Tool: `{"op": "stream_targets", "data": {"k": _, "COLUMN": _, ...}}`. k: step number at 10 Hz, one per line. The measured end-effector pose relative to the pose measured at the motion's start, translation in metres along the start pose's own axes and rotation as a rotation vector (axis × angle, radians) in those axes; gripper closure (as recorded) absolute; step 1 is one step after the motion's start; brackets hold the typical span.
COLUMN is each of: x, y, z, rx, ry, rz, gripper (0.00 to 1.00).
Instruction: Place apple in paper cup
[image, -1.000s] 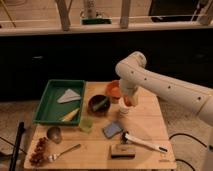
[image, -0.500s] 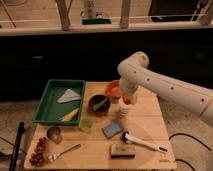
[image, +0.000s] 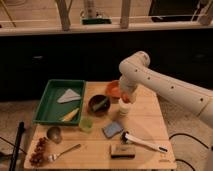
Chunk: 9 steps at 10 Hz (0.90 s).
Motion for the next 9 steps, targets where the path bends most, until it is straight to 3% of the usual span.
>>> {"op": "stream_targets", "data": {"k": 2, "x": 0.0015, "y": -0.0006, "z": 0.0029, "rx": -0.006, "ry": -0.018, "rz": -0.002, "gripper": 0.90}}
{"op": "stream_targets", "data": {"k": 6, "x": 0.0037, "y": 0.0010, "z": 0.0063, "rx": -0.014, "ry": -0.038, "rz": -0.005, "gripper": 0.47}}
{"op": "stream_targets", "data": {"k": 9, "x": 0.0041, "y": 0.0009, "z": 0.0069, "rx": -0.016, "ry": -0.040, "rz": -0.008, "gripper": 0.21}}
